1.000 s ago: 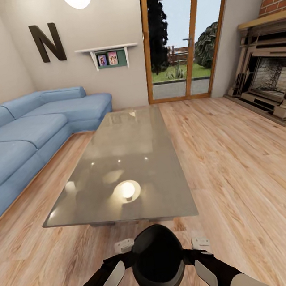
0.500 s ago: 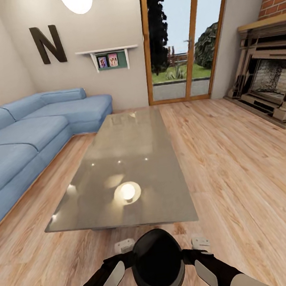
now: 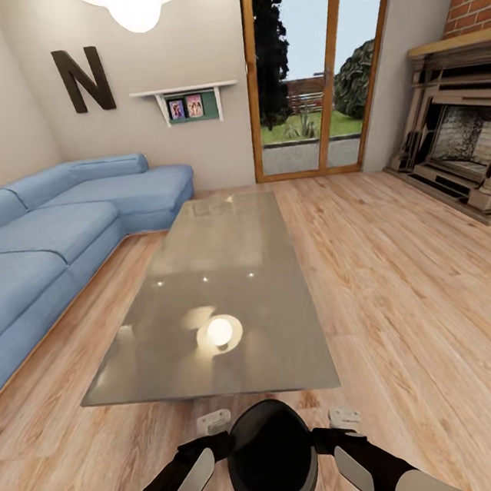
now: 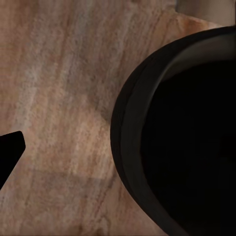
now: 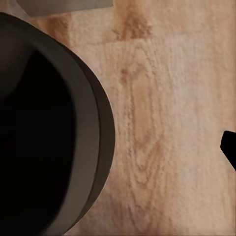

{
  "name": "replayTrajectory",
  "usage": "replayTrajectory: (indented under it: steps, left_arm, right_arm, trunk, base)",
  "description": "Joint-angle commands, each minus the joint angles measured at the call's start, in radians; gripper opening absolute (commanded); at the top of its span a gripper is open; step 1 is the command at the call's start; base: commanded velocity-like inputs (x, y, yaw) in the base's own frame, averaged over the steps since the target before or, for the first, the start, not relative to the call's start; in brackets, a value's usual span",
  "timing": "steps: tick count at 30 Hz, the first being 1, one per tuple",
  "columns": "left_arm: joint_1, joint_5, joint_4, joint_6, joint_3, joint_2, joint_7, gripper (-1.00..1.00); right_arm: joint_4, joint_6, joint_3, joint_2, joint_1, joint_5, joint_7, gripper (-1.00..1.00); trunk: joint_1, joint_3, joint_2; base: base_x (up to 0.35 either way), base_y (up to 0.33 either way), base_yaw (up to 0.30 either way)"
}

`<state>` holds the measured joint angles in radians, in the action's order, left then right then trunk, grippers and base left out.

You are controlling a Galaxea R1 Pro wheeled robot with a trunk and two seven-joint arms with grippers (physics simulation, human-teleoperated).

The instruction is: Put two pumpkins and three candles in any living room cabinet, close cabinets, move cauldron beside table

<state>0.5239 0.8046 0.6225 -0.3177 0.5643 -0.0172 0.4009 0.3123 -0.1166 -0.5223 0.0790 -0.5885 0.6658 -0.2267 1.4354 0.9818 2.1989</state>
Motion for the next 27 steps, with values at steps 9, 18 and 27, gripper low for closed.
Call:
replayTrajectory:
  steps: [9,18,27]
  left_arm:
    - [0.001,0.009,0.002,-0.001,0.005,0.0,0.009,1.0]
    - [0.001,0.008,0.002,-0.001,0.005,0.0,0.008,1.0]
    - [0.001,0.008,0.023,-0.003,0.005,0.002,0.01,1.0]
  right_arm:
    - [0.002,-0.006,-0.008,-0.001,-0.001,0.006,-0.008,1.0]
    - [0.002,-0.007,-0.008,-0.001,-0.001,0.006,-0.008,1.0]
    - [0.002,-0.006,-0.008,-0.001,-0.001,0.006,-0.008,1.0]
  trunk:
    - [-0.035,-0.027,-0.063]
    - [-0.065,-0.052,-0.119]
    - [-0.065,-0.052,-0.119]
  base:
    - [0.0,0.0,0.0]
    - [0.0,0.0,0.0]
    - [0.096,0.0,0.0]
